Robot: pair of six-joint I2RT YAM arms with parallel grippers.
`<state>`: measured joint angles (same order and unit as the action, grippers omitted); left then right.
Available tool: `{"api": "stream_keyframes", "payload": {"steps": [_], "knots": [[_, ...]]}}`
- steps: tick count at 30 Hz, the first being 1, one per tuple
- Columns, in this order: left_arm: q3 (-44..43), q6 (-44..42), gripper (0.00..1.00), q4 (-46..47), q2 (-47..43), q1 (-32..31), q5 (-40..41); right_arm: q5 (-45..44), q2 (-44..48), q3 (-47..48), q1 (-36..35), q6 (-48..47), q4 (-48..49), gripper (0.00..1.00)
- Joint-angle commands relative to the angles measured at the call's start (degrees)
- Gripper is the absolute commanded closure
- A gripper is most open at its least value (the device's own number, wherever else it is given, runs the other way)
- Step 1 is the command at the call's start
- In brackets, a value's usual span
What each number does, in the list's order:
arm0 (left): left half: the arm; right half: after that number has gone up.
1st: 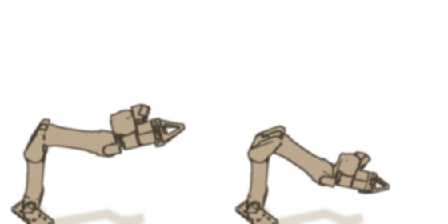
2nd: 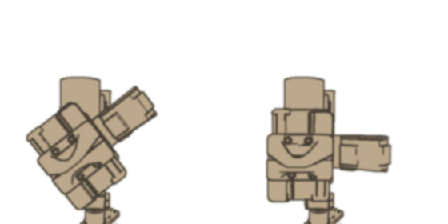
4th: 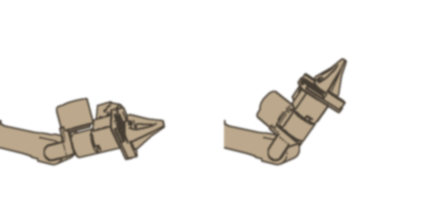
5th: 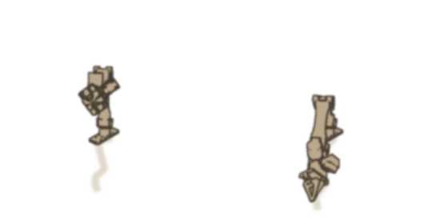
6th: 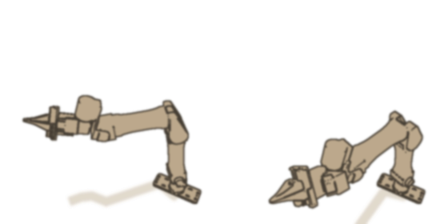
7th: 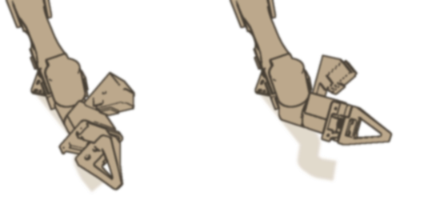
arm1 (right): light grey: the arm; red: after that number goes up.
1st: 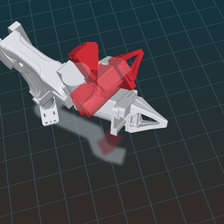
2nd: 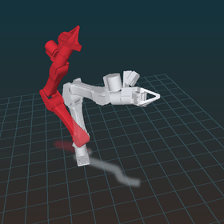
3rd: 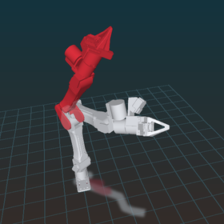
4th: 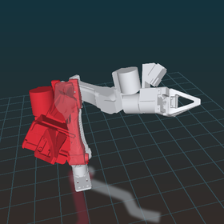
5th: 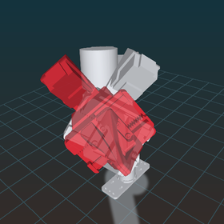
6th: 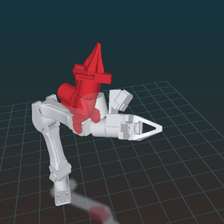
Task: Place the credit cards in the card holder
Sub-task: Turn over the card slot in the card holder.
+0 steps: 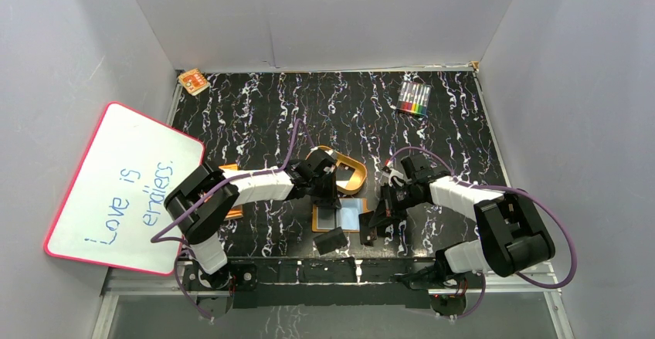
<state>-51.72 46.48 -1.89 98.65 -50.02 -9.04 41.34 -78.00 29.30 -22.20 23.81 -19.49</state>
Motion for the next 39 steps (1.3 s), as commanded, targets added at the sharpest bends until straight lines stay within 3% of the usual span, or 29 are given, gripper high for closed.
{"api": "stream_keyframes", "payload": {"steps": [1,10,18,19,23,25,39], "knots": [[2.58,-1.49,1.0,-6.1,-0.45,-0.45,2.53,1.49,-0.76,-0.46,0.05,-0.09,1.09,1.0],[2.86,-1.3,1.0,-4.36,-0.79,-0.44,0.88,3.14,-4.71,2.76,-2.92,1.73,4.53,1.0],[2.17,-1.05,1.0,-6.02,-2.17,-0.44,2.01,4.89,-2.25,3.49,-3.25,5.45,7.88,1.0],[1.71,-1.04,0.96,-6.77,-2.41,-0.43,2.28,5.01,-2.03,3.61,-3.27,5.7,8.0,1.0],[-0.03,-0.93,0.63,-9.05,-4.19,-0.43,3.27,5.29,-1.99,4.03,-3.82,6.38,8.65,1.0],[-0.93,-0.98,0.54,-9.7,-5.07,-0.46,3.25,5.47,-2.3,4.25,-4.29,6.67,9.09,1.0],[-5.05,-0.94,0.34,-13.45,-9.65,-0.47,2.11,5.13,-5.54,7.72,-8.64,9.43,12.36,1.0]]}}
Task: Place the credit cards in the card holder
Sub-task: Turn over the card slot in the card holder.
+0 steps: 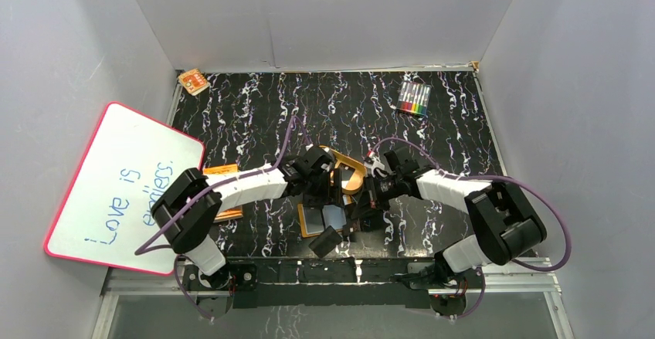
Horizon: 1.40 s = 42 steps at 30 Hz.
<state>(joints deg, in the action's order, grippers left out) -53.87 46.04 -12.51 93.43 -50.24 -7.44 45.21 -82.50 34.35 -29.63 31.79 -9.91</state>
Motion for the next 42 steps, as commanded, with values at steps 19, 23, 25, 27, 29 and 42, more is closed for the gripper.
{"api": "stream_keyframes", "payload": {"steps": [19,23,25,27,29,42], "knots": [[4.68,5.74,0.33,-7.62,-19.11,-0.21,10.44,-2.22,-10.12,9.48,-9.27,5.08,7.56,1.0],[8.42,7.59,0.37,-7.15,-20.23,-0.21,12.01,-3.82,-12.04,11.15,-11.11,5.82,8.11,1.0],[10.04,8.39,0.38,-6.4,-20.54,-0.21,12.1,-5.04,-12.57,12.07,-12.01,5.78,7.69,1.0],[11.07,8.86,0.38,-5.8,-20.73,-0.22,12.59,-5.86,-12.89,12.61,-12.71,5.74,7.45,1.0],[11.56,8.89,0.38,-5.31,-20.62,-0.21,13.19,-6.41,-13.2,12.96,-13.22,5.66,7.01,1.0],[13.94,10.89,0.62,-8.02,-21.91,-0.13,21.03,-10.86,-4.01,9.73,-9.45,5.3,4.5,1.0]]}}
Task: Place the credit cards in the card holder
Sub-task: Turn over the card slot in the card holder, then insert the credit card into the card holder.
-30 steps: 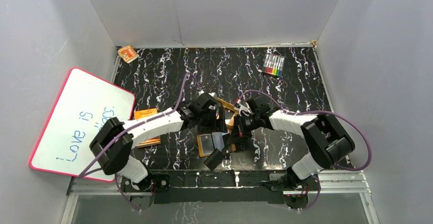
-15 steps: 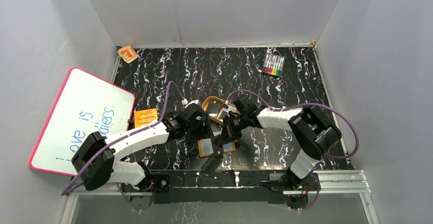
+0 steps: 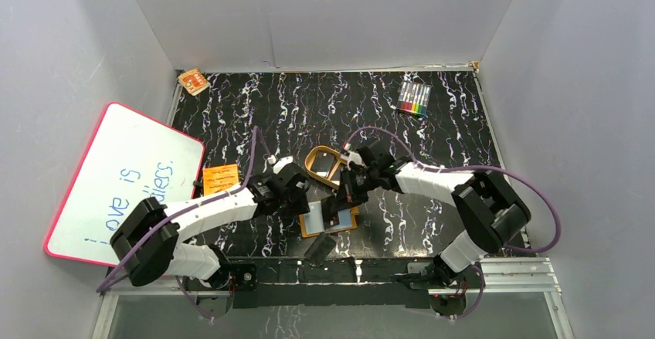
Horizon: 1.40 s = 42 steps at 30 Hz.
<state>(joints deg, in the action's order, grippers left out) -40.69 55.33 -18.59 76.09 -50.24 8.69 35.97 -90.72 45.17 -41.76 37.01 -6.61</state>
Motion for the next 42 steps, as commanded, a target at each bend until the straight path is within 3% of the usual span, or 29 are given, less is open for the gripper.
{"api": "stream_keyframes", "payload": {"steps": [1,9,22,42], "knots": [[0.86,1.81,0.62,-2.27,-5.36,-0.12,5.47,-1.31,4.12,-1.27,3.09,0.34,1.82,1.0],[3.24,3.66,0.64,-4.34,-6.75,0.68,6.88,-2.96,1.65,-1.28,4.05,2.53,5.74,1.0],[5.53,2.53,0.73,-1.33,-2.76,1.36,2.68,4.25,-3.43,-1.57,4.0,1.52,7.84,1.0],[6.06,1.29,0.76,1.71,1.14,2.07,-0.23,7.28,-8.73,-0.08,2.75,0.68,8.15,1.0]]}}
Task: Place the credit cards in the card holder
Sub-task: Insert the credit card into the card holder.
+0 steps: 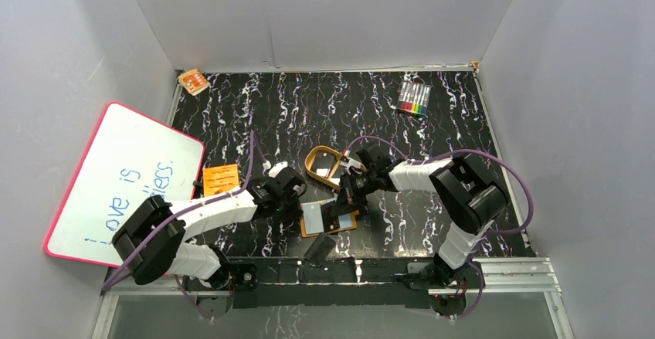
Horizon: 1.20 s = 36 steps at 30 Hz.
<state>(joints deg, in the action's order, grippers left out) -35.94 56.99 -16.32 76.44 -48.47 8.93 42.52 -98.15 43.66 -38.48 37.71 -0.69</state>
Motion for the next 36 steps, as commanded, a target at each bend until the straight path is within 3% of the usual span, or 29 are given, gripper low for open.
{"api": "stream_keyframes", "payload": {"steps": [1,21,36], "knots": [[1.39,-0.32,0.77,-0.47,0.81,0.26,-0.49,0.65,-1.34,1.47,-0.54,0.07,2.43,1.0],[2.72,0.03,0.78,-0.31,0.99,0.26,-0.82,-5.98,-2.38,2.16,-0.61,-0.76,1.33,1.0],[3.75,0.62,0.8,0.78,1.06,0.26,-1.6,-6.66,-1.24,-3.44,-2.29,6.36,10.74,1.0]]}}
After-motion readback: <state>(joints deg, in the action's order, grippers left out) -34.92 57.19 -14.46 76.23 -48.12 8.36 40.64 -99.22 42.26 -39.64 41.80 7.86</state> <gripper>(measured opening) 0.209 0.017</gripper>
